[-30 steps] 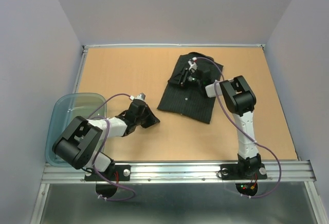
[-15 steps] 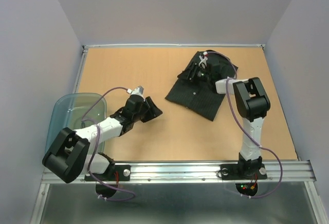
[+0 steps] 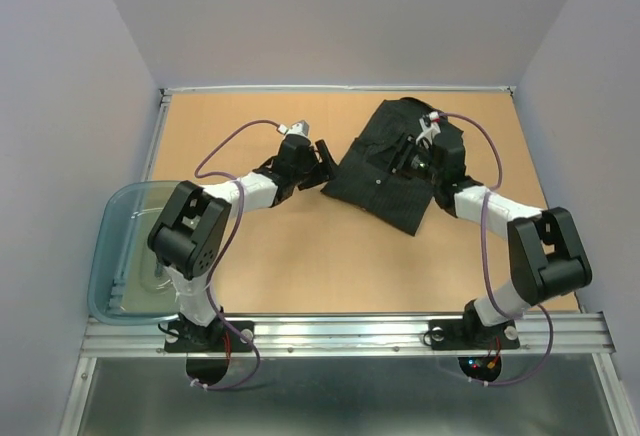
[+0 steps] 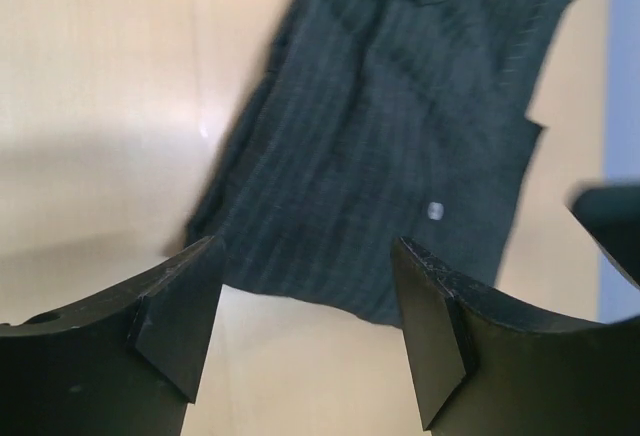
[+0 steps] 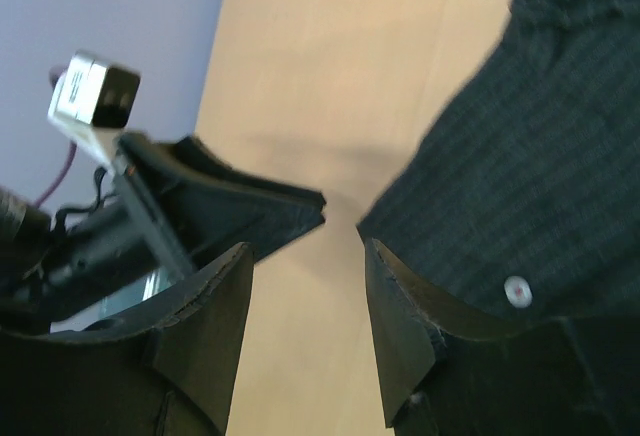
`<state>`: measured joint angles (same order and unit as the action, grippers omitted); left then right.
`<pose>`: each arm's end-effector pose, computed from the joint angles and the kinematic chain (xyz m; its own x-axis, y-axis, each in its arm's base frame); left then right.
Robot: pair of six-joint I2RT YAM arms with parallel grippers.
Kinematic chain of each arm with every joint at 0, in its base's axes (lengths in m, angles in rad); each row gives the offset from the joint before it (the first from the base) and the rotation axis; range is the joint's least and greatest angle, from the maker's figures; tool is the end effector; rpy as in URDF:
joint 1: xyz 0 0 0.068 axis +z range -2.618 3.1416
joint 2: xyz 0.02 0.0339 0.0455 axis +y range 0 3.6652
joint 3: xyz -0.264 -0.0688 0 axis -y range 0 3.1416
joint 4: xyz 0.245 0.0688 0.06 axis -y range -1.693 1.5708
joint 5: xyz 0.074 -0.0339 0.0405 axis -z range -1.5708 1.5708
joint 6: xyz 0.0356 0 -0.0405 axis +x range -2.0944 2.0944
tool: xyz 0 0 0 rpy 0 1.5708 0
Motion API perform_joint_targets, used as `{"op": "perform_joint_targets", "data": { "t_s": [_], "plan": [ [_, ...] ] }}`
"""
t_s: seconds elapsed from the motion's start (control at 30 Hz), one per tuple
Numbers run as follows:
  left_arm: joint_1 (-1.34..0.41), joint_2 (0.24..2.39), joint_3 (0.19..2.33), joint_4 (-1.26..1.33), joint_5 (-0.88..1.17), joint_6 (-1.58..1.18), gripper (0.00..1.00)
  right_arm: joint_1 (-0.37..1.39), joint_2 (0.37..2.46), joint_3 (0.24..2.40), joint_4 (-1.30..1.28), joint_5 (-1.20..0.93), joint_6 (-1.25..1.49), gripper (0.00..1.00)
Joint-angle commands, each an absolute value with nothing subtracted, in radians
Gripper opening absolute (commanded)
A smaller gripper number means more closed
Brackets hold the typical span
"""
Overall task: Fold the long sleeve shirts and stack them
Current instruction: Fold the shirt
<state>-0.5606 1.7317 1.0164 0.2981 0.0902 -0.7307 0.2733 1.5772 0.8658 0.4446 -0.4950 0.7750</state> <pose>0.3258 -0.2083 0.2144 -0.6555 -0.3733 -0.6565 0.2173 0.7393 -0.6373 0.3306 0.1102 0.2352 -0.6563 0.4555 -0.6015 -0.3073 0.5668 0.7644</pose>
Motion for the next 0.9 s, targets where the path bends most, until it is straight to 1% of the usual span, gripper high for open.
{"op": "perform_joint_targets", "data": {
  "t_s": [0.0, 0.07, 0.17, 0.27, 0.37, 0.4, 0.47, 0.5, 0.53, 0.57, 0.63, 0.73, 0.87],
  "plan": [
    [-0.555, 1.807, 1.104, 0.229, 0.055, -0.646, 0.78, 0.259, 1.487, 0.740, 0.406, -0.429, 0.773, 0.54],
    [-0.555, 1.836, 1.132, 0.206, 0.045, -0.629, 0.78, 0.258, 1.450, 0.690, 0.405, -0.461, 0.773, 0.54],
    [-0.555, 1.884, 1.146, 0.195, 0.046, -0.612, 0.73, 0.258, 1.424, 0.638, 0.405, -0.471, 0.784, 0.54],
    [-0.557, 1.913, 1.143, 0.195, 0.074, -0.615, 0.66, 0.258, 1.393, 0.563, 0.403, -0.430, 0.792, 0.54],
    [-0.564, 1.925, 1.129, 0.196, 0.086, -0.618, 0.57, 0.258, 1.396, 0.526, 0.405, -0.426, 0.792, 0.54],
    [-0.566, 1.925, 1.123, 0.196, 0.084, -0.618, 0.49, 0.258, 1.399, 0.520, 0.406, -0.425, 0.792, 0.54],
    [-0.568, 1.921, 1.103, 0.198, 0.086, -0.621, 0.40, 0.258, 1.404, 0.506, 0.410, -0.419, 0.792, 0.54],
    [-0.568, 1.910, 1.095, 0.198, 0.084, -0.623, 0.28, 0.259, 1.405, 0.503, 0.411, -0.416, 0.784, 0.54],
    [-0.568, 1.902, 1.072, 0.196, 0.083, -0.624, 0.22, 0.256, 1.404, 0.503, 0.413, -0.417, 0.776, 0.54],
    [-0.568, 1.892, 1.059, 0.198, 0.081, -0.626, 0.11, 0.258, 1.401, 0.503, 0.411, -0.423, 0.767, 0.54],
    [-0.568, 1.846, 1.022, 0.196, 0.063, -0.640, 0.00, 0.258, 1.388, 0.506, 0.410, -0.434, 0.753, 0.54],
    [-0.568, 1.752, 0.919, 0.187, 0.025, -0.687, 0.00, 0.259, 1.364, 0.540, 0.381, -0.475, 0.720, 0.54],
    [-0.572, 1.594, 0.714, 0.192, 0.018, -0.776, 0.00, 0.288, 1.341, 0.642, 0.305, -0.499, 0.675, 0.54]
  ]
}}
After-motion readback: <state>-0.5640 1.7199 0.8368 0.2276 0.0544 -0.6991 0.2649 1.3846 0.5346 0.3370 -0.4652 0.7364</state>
